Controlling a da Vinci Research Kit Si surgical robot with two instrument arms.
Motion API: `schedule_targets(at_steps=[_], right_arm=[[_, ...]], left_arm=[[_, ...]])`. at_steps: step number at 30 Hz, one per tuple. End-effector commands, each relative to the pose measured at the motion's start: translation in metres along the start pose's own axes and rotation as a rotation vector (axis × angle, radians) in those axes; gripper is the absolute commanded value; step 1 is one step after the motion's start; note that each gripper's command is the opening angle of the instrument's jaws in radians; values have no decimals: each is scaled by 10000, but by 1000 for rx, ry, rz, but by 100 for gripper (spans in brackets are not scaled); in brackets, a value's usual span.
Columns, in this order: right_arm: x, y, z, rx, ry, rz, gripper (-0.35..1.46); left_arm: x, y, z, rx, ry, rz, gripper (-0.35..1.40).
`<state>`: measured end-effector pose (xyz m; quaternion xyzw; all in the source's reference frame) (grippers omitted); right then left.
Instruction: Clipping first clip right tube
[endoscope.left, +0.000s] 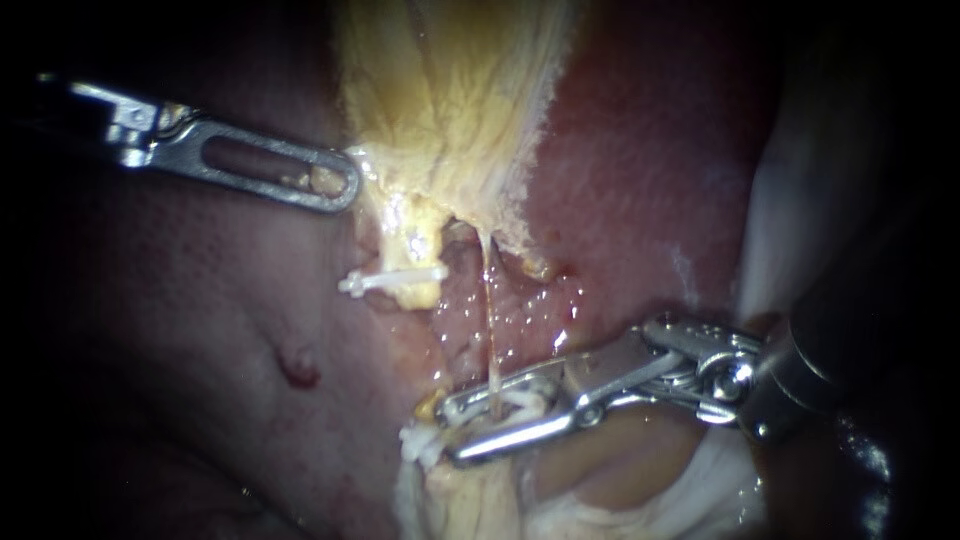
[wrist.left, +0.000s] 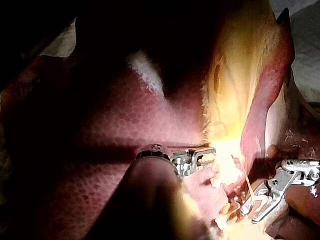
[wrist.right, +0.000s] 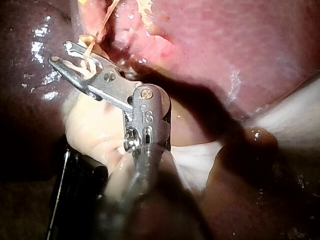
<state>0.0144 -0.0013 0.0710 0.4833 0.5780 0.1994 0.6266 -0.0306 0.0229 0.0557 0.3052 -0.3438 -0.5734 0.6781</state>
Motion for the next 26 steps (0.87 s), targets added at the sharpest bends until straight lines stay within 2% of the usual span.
schedule_targets(at_steps=[1, 4, 10, 14, 26], right_arm=[[1, -1, 0, 1, 0, -1, -18], [0, -1, -2, 2, -1, -1, -35], [-1, -2, -3, 4, 1, 23, -35], [0, -2, -4, -6, -17, 24, -35], [0, -1, -4, -6, -17, 24, -35]], left_arm=[[0, 0, 0, 0, 0, 0, -35], [0, 0, 0, 0, 0, 0, -35], [0, 0, 0, 0, 0, 0, -35], [0, 0, 0, 0, 0, 0, -35], [0, 1, 0, -2, -2, 0, -35]])
